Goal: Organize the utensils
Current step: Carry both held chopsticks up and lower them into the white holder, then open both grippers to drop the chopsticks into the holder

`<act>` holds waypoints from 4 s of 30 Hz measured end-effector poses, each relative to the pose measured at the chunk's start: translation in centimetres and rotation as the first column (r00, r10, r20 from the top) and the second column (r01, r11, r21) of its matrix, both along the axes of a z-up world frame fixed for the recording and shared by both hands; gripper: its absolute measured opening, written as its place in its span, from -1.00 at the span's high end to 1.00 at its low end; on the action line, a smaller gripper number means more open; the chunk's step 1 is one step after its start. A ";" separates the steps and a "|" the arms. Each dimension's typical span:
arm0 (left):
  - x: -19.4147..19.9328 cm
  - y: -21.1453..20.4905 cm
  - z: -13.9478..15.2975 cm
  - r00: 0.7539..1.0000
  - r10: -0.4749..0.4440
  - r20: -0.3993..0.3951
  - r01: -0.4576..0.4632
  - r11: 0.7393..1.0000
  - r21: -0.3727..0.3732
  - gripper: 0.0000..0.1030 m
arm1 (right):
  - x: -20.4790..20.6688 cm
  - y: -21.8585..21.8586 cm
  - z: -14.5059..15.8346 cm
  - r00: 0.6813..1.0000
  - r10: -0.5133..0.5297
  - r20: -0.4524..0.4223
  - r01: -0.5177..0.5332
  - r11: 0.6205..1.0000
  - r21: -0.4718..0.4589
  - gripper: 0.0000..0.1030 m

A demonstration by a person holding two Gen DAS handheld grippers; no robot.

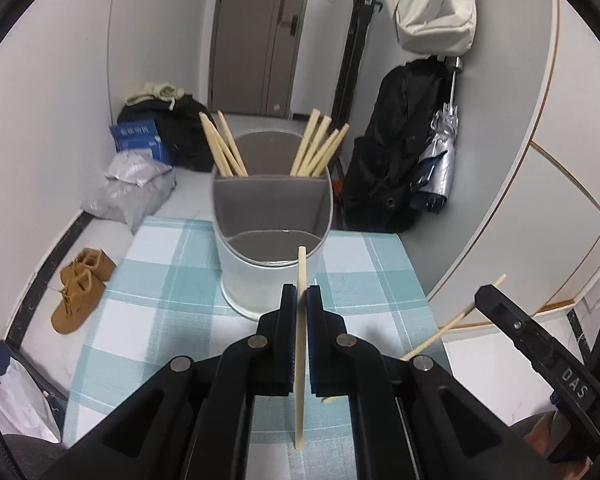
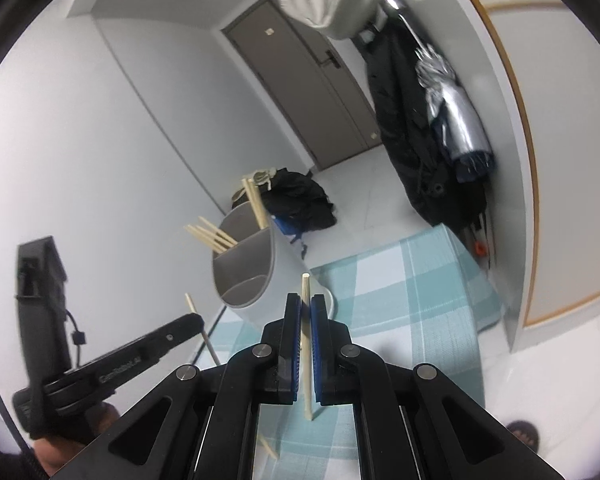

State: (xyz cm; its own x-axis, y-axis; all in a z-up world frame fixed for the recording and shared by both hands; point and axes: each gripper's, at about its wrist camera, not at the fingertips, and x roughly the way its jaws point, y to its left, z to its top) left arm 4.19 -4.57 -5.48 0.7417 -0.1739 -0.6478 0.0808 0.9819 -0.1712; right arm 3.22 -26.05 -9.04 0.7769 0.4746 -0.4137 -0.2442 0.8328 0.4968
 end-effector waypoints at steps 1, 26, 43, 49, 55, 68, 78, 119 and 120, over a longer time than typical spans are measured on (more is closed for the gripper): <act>-0.1 0.2 0.2 1.000 -0.003 -0.002 0.003 1.000 -0.008 0.99 | -0.1 0.2 0.2 1.000 0.000 0.006 0.000 1.000 -0.014 0.92; -1.5 2.9 4.0 0.999 -0.042 0.011 0.043 0.993 -0.109 1.00 | -1.3 5.8 2.9 0.999 0.036 0.022 -0.032 0.988 -0.153 0.92; 1.7 3.7 11.9 0.994 -0.098 0.050 0.102 0.991 -0.090 1.00 | 1.3 7.0 11.6 0.987 0.082 0.138 -0.070 0.994 -0.088 0.92; 4.6 4.4 15.3 0.990 -0.100 0.103 0.111 0.989 -0.102 1.00 | 3.7 7.6 15.3 0.977 0.085 0.196 -0.068 0.994 -0.091 0.92; 7.6 4.9 16.9 0.988 -0.084 0.130 0.098 0.990 -0.104 1.00 | 7.4 8.0 17.8 0.970 0.085 0.230 -0.061 0.992 -0.112 0.92; 13.0 6.1 11.7 0.997 -0.075 0.033 0.076 0.996 -0.048 1.00 | 14.8 8.8 16.3 0.975 0.096 0.201 -0.059 0.981 -0.184 0.92; 13.8 6.3 9.3 0.994 -0.105 -0.011 0.104 0.991 -0.083 1.00 | 16.5 10.2 11.8 0.979 0.166 0.120 -0.137 0.966 -0.221 0.92; 10.1 6.3 7.3 0.996 -0.068 -0.050 0.064 0.995 -0.076 0.90 | 12.5 10.3 7.8 0.979 0.204 0.003 -0.195 0.942 -0.272 0.11; 9.8 6.3 7.6 0.997 -0.066 -0.042 0.062 0.995 -0.074 0.81 | 12.0 10.2 8.2 0.980 0.197 0.011 -0.186 0.944 -0.273 0.11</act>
